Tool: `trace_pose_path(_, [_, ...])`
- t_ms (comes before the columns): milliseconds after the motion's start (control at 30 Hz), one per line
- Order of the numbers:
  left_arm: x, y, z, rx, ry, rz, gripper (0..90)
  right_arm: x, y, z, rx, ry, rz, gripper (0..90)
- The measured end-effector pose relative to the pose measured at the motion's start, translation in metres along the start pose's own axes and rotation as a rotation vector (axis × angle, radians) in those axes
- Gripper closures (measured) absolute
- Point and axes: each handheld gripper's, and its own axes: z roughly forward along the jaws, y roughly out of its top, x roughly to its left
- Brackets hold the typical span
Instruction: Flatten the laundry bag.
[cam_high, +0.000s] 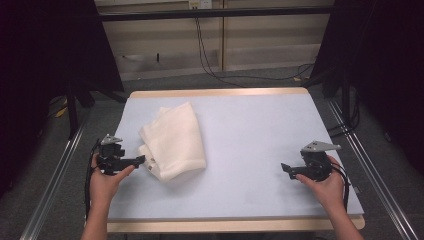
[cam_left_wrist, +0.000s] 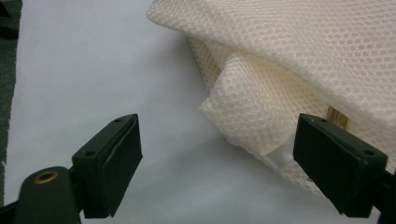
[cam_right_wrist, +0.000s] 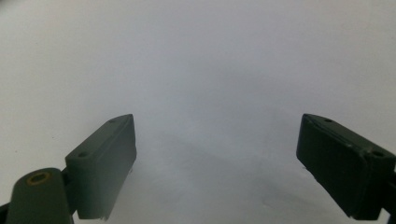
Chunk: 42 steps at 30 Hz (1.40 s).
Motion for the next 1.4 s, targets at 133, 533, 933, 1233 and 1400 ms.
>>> trace_pose_path(133, [0.000,0.001,0.005,0.008,-0.034,-0.019,22.0,0.001,-0.001,-0.001,0.005,0.001,0.004,11.5])
trace_pose_path(533, [-0.002,0.003,0.015,0.008,-0.090,-0.039,42.6,-0.001,-0.006,-0.005,0.004,-0.009,-0.001,12.5])
trace_pose_path(933, [-0.003,0.004,0.012,0.037,-0.158,-0.115,72.8,-0.001,-0.007,-0.002,0.017,-0.014,-0.016,13.1])
trace_pose_path(1233, [-0.006,0.008,0.005,0.044,-0.162,-0.129,79.5,0.000,-0.008,0.000,0.023,-0.008,-0.020,13.1])
trace_pose_path(1400, [-0.012,0.014,0.000,0.026,-0.181,-0.119,80.5,0.001,-0.008,0.000,0.028,-0.009,-0.019,13.1])
